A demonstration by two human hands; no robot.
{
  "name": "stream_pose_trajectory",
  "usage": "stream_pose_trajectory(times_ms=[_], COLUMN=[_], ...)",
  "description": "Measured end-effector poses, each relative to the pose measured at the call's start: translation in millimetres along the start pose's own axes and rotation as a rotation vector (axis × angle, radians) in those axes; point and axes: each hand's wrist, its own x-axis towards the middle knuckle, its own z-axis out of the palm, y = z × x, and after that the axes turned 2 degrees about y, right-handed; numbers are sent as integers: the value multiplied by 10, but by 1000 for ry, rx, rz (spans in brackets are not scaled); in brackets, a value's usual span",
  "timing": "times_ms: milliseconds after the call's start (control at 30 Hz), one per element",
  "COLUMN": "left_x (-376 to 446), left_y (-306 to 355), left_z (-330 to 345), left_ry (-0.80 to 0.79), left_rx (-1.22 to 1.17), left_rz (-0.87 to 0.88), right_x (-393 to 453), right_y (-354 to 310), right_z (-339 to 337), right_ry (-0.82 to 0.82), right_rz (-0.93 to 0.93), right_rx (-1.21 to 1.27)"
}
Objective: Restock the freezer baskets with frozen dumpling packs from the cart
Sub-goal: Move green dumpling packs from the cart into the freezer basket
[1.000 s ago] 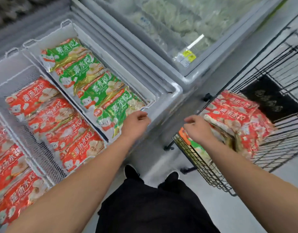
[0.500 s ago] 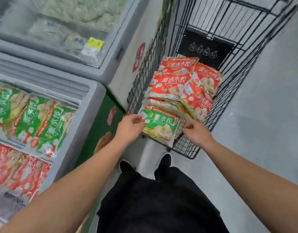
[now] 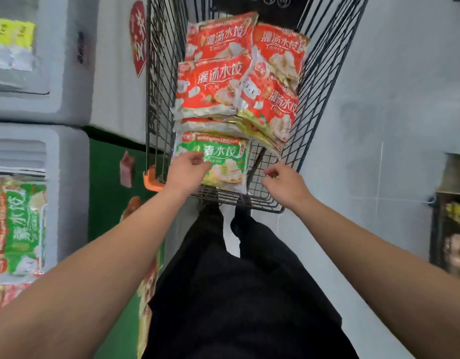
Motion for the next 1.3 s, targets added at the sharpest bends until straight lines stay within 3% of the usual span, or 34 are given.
stream_pose_trajectory(times_ms=[267, 633, 800, 1000, 1133, 1200, 1300], left_x=[637, 1383, 1532, 1548, 1627, 1706, 1832], left_y=[-294, -698, -802, -830, -855, -903, -915], left_z=[53, 319, 403, 410, 411, 444, 538], left_ry=[-98, -82, -30, 32, 151, 110, 21], left_rx=[-33, -69, -84, -59, -22, -4, 0], left_rz=[-122, -204, -203, -211, -234, -241, -261], right_x=[513, 1600, 1845, 1787, 1771, 1785, 1807], right_y=[5, 228, 318, 400, 518, 583, 653], right_z=[538, 1301, 1442, 1435, 1300, 1249, 1240], right_ry=[6, -1, 124, 208, 243, 237, 251], right_rz=[226, 486, 604, 561, 750, 856, 786], right_rx=[160, 373, 461, 299, 218, 234, 228])
